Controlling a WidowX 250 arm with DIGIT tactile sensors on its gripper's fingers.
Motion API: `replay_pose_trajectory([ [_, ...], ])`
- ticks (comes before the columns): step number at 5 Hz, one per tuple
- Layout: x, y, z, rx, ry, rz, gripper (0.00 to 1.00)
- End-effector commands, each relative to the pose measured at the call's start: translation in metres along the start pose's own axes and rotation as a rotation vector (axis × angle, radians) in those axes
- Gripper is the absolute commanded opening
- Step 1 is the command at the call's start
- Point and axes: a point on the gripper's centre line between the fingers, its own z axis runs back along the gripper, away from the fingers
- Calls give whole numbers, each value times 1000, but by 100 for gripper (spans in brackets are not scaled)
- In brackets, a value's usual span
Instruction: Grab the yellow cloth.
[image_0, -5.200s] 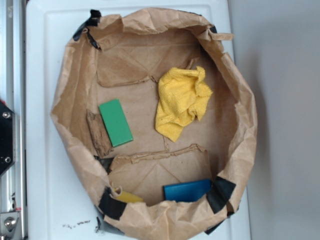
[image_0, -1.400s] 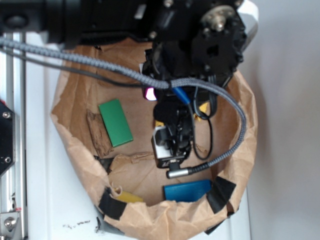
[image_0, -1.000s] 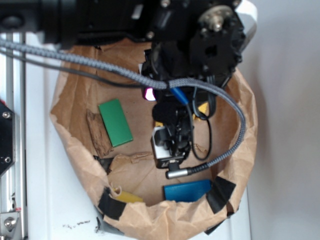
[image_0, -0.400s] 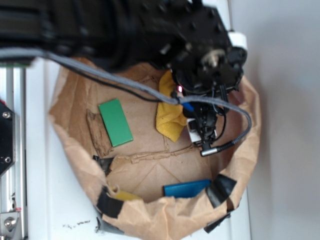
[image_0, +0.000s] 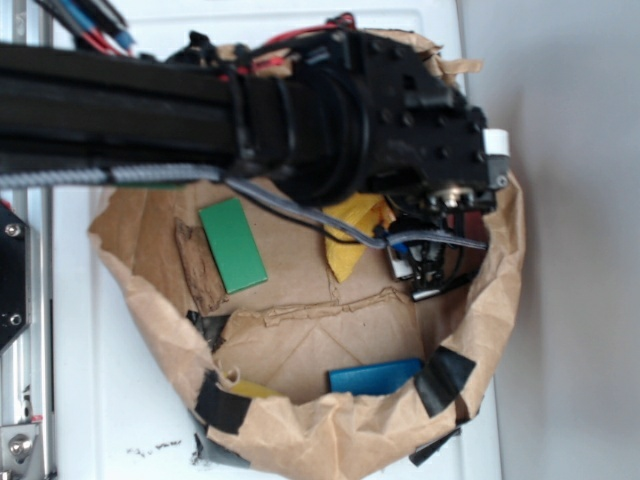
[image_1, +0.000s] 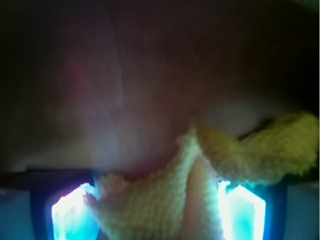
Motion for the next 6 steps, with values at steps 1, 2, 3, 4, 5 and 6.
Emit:
replay_pose_trajectory([
  [1, -1, -6, 6, -38, 9, 18, 0],
  [2, -11, -9, 46, -142, 66, 7, 0],
  [3, -32, -1, 97, -241, 134, -34, 0],
  [4, -48, 9, 136, -319, 156, -66, 0],
  [5, -55, 15, 156, -364, 164, -84, 0],
  [6, -55, 13, 154, -350, 129, -89, 7],
])
